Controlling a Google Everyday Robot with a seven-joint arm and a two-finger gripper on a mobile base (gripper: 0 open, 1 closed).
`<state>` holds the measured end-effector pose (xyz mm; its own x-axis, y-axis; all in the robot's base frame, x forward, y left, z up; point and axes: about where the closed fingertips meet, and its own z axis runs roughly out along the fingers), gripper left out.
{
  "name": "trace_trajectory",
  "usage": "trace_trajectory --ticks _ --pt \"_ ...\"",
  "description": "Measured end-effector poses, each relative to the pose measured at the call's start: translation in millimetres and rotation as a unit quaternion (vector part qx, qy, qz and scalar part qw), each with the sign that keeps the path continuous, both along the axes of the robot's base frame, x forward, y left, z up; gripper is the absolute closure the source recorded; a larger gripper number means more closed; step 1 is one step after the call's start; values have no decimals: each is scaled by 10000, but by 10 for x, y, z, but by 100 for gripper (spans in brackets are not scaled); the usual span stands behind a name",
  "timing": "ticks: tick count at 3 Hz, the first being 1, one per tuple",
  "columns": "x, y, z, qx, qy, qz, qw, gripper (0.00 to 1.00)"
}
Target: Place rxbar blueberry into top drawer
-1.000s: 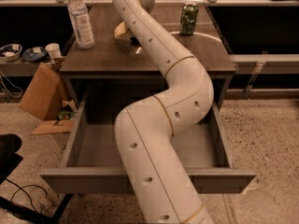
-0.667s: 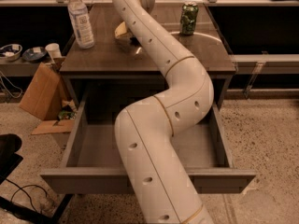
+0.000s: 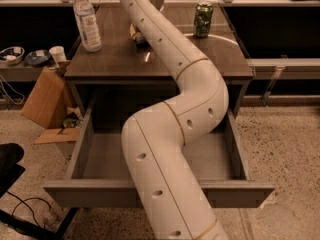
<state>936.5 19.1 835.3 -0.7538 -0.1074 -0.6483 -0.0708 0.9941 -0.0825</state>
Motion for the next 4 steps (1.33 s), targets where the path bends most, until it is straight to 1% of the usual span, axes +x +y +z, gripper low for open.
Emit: trace_trajectory --ticks 1,2,3,4 --pt "0 0 0 0 0 0 10000 100" --pt "-116 -53 225 -243 26 -98 9997 100" --pt "-564 -116 816 -758 247 -462 9957 100" --pt "-972 -179 1117 -1032 584 -787 9898 100"
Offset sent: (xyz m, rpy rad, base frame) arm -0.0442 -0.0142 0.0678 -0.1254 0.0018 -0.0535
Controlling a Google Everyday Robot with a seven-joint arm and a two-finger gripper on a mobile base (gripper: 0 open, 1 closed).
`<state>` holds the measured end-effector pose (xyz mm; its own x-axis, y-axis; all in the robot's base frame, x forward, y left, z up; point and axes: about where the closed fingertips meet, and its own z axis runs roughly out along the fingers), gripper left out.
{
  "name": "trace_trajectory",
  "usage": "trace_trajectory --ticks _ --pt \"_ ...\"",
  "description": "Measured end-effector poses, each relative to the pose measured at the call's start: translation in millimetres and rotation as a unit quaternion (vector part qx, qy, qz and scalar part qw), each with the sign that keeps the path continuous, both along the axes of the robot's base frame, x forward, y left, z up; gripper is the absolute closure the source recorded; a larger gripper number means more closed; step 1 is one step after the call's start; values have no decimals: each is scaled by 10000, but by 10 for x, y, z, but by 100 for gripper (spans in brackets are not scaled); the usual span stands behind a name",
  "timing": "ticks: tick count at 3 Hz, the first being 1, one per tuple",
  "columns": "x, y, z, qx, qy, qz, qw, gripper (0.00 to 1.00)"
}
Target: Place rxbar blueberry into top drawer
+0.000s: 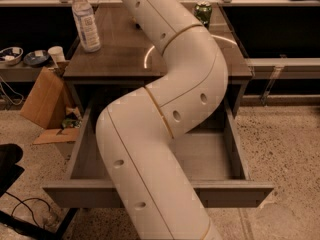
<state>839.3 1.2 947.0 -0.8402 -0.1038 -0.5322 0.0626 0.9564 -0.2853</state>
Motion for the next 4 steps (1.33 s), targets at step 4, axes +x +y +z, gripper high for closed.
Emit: trace_trajectory --ticks 4 --pt "-660 -653 -426 1296 1266 -324 9829 100"
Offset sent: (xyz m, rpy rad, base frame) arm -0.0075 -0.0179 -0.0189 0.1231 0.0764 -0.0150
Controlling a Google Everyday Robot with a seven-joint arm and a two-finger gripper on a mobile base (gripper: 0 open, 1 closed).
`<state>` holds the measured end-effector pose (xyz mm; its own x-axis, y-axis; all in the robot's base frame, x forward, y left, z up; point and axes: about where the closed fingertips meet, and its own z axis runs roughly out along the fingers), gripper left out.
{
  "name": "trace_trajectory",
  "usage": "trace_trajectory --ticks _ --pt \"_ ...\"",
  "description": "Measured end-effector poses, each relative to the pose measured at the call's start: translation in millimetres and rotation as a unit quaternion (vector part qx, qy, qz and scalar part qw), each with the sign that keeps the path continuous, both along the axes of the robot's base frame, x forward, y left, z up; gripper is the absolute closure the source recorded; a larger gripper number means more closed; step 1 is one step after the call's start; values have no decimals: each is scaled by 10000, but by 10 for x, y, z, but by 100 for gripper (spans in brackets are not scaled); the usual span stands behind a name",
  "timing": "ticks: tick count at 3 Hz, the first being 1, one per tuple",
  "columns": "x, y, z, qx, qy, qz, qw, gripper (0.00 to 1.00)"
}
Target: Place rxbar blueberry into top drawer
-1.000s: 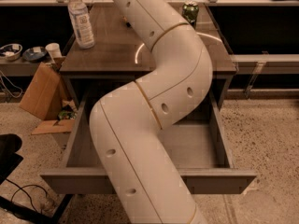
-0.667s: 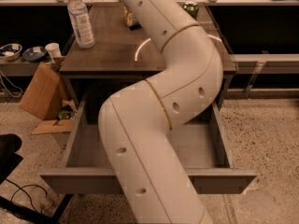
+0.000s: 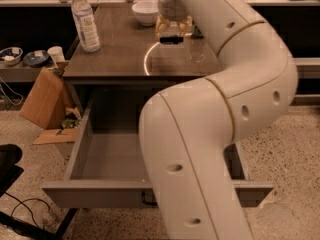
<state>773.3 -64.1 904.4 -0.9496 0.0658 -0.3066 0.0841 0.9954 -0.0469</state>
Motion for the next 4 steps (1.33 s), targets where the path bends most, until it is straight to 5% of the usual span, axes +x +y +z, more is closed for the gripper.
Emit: trace_trajectory --ticks 1,2,3,4 --pt "-385 -223 261 394 -33 -256 9989 100" --pt "-720 -340 616 657 -538 -276 9960 100" --pt "-1183 -521 963 996 -1115 -265 9884 100" --pt "-1685 -578 942 1338 -1368 -234 9812 100"
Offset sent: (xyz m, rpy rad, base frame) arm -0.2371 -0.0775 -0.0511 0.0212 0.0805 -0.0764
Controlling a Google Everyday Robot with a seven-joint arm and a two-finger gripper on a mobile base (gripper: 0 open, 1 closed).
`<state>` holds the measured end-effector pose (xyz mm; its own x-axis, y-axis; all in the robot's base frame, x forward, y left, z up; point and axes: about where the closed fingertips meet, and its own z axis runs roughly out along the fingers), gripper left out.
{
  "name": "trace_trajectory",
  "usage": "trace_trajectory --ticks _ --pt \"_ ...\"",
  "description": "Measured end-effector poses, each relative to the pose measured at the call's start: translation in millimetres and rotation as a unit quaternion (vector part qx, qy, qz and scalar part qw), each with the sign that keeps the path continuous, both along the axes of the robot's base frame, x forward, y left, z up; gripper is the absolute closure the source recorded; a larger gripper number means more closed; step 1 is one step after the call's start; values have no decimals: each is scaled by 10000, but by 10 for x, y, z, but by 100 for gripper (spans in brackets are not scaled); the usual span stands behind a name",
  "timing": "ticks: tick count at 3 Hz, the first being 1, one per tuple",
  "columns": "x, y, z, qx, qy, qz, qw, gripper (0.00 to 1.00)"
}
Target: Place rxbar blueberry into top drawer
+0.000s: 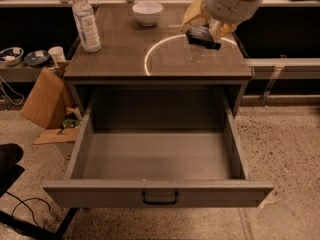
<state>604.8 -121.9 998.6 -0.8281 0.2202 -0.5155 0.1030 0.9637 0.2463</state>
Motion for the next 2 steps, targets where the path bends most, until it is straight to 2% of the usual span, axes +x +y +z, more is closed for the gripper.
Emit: trace_trajectory --ticks 1,2 --pt "-302 15 -559 24 219 -10 9998 100" --pt "-436 139 -1802 -397 1105 16 9931 100"
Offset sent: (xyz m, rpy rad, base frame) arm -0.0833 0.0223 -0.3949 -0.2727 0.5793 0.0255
